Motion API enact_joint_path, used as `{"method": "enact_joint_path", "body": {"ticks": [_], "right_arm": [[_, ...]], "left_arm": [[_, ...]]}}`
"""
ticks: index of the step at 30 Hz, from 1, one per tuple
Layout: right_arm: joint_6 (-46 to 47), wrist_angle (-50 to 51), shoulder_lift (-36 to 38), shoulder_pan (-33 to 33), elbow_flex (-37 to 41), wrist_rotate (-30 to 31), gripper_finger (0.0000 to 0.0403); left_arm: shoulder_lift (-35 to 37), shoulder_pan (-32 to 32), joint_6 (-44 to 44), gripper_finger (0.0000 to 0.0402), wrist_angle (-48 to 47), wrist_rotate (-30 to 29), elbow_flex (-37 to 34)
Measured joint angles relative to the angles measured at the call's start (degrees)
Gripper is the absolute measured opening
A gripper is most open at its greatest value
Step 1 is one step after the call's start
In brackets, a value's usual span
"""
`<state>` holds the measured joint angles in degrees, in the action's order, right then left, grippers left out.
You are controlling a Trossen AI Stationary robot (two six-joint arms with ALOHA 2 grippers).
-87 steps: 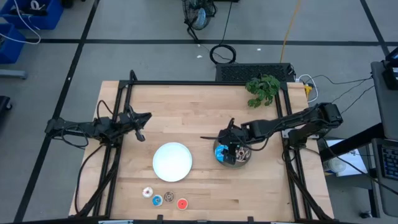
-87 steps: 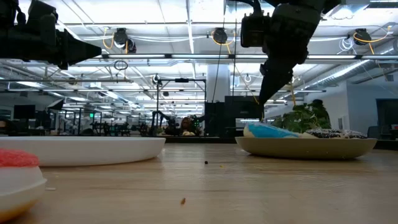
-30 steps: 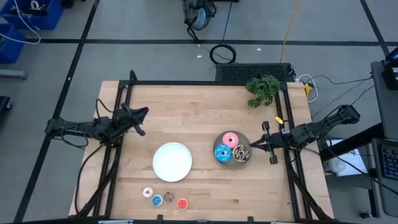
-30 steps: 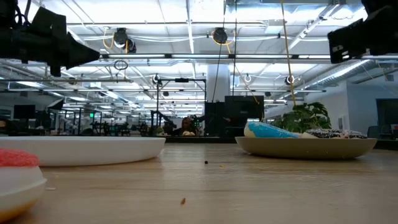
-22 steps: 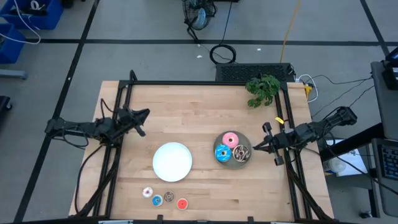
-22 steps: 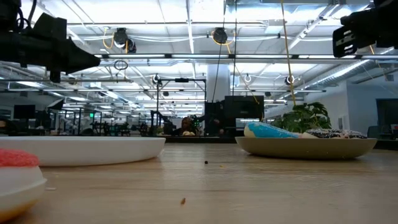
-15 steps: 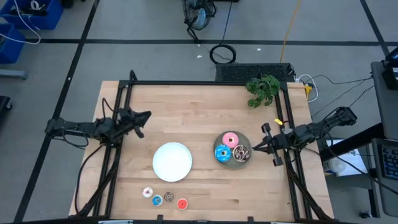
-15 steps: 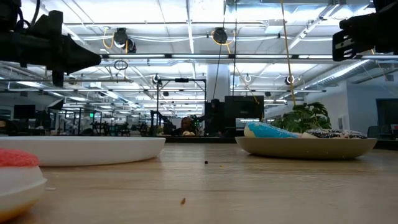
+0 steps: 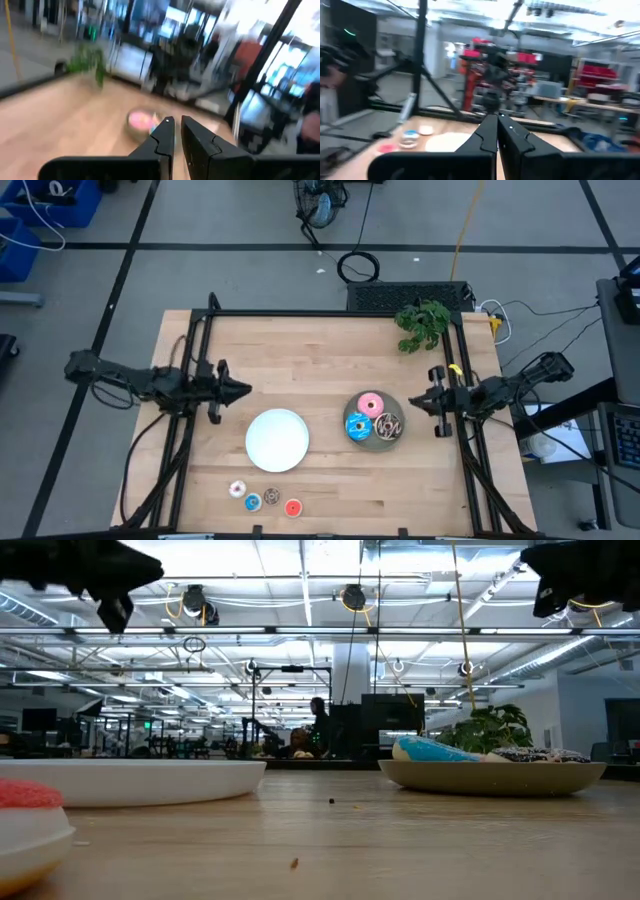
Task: Pick & Place donuts
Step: Put the small red donut on the white plate
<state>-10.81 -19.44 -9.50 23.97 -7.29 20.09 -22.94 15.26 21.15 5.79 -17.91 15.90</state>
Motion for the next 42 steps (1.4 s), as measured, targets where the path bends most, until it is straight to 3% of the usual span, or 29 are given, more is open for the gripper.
{"method": "enact_joint_path", "body": {"ticks": [6,9,17,27,30,34,38,42], "right_arm": [[-5.8,3.3,-0.2,0.0,0.0,2.3,0.0000],[-7.7,3.3,-0.2,0.0,0.0,2.4,0.0000],[-8.5,0.7,-0.2,0.0,0.0,2.4,0.0000],[-7.0,1.9,-0.2,0.0,0.0,2.2,0.0000],[-5.8,1.7,-0.2,0.0,0.0,2.2,0.0000],[-4.6,3.4,-0.2,0.0,0.1,2.2,0.0000],[-2.1,4.3,-0.2,0.0,0.1,2.1,0.0000],[-1.9,4.1,-0.2,0.0,0.1,2.1,0.0000]], "left_arm": [[-18.3,7.5,12.9,0.0037,-30.3,-6.6,22.4],[-28.6,11.0,16.0,0.0037,-39.1,-8.3,31.7],[-53.7,18.4,10.9,0.0037,-41.1,-9.0,49.9],[-80.8,22.9,17.4,0.0037,-46.0,-5.9,71.6],[-86.3,23.6,15.1,0.0037,-47.2,-4.7,77.8],[-91.2,23.6,15.6,0.0038,-55.5,-0.1,83.9],[-93.0,24.7,20.3,0.0052,-55.2,0.2,84.8],[-95.5,26.0,22.9,0.0091,-55.7,1.7,84.7]]}}
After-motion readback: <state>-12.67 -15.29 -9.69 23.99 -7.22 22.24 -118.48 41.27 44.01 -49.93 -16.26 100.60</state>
